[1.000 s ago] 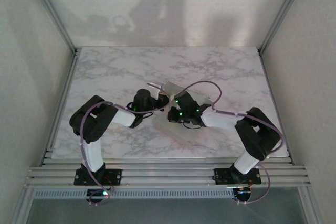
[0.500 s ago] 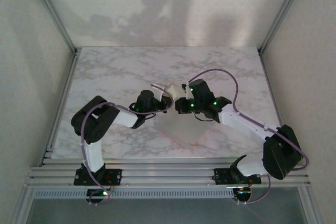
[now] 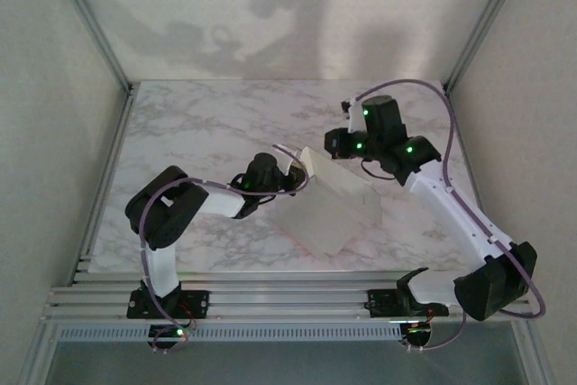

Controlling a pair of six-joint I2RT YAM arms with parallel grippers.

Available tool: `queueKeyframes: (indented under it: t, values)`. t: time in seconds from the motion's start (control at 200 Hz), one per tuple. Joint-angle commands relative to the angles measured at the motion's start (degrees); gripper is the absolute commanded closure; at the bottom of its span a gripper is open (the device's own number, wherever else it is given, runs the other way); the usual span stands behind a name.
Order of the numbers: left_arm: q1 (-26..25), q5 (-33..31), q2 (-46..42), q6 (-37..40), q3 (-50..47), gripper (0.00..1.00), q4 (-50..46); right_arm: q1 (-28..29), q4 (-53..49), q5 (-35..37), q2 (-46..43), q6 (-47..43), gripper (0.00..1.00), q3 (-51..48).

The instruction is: Fold the paper box

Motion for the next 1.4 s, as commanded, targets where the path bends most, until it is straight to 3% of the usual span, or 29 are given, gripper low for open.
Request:
queueKeyframes:
  t: [0.0,0.21,0.666,1.026,1.396]
  values:
    - [-1.76,-2.07,0.22,3.19,-0.16,0.90,-8.37,-3.94,-3.53,-1.76,3.68,-1.20,0.92,0.89]
    - [-4.27,-5.49,-0.07,5.39,0.02,0.90,-8.57,-6.98,5.01,-6.73,7.99,0.09,0.92,-4.40]
    - [-8.39,-10.62,0.07,7.25,0.79,0.91,-9.10,-7.09,25.26,-12.60,9.83,7.78,0.88,-18.64]
    - [-8.92,-10.36,0.16,6.50,1.05,0.91,-8.84,-7.01,33.04,-14.32,10.68,8.91,0.82,-23.53]
    - [-8.86,-10.03,0.01,6.64,1.44,0.91,-9.58,-6.92,34.65,-14.71,10.79,3.45,0.80,-26.31]
